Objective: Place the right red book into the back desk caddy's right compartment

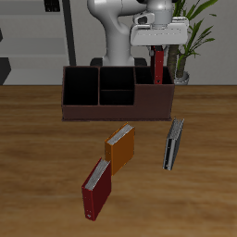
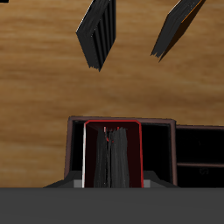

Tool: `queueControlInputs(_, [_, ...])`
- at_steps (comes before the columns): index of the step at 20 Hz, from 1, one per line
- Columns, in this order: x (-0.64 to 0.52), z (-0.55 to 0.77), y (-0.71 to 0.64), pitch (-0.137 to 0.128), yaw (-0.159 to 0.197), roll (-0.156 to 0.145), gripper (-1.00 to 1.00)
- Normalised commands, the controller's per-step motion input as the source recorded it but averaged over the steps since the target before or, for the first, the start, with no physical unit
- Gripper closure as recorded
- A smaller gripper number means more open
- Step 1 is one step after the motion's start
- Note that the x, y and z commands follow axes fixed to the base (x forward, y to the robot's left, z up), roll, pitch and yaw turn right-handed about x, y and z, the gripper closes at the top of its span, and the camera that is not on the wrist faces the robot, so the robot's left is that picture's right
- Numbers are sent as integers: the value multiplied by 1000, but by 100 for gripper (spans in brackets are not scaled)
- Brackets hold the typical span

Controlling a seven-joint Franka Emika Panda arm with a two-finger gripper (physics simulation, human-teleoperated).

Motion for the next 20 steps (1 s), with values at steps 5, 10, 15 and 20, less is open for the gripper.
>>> queueControlInputs(5, [-49, -274, -43, 28, -7, 8, 100])
queueControlInputs(10, [-11, -302, -38, 17, 2, 0, 100])
queueControlInputs(15, [-45, -356, 62, 40, -19, 18, 100])
queueControlInputs(20, [-85, -322, 102, 50, 27, 33, 100])
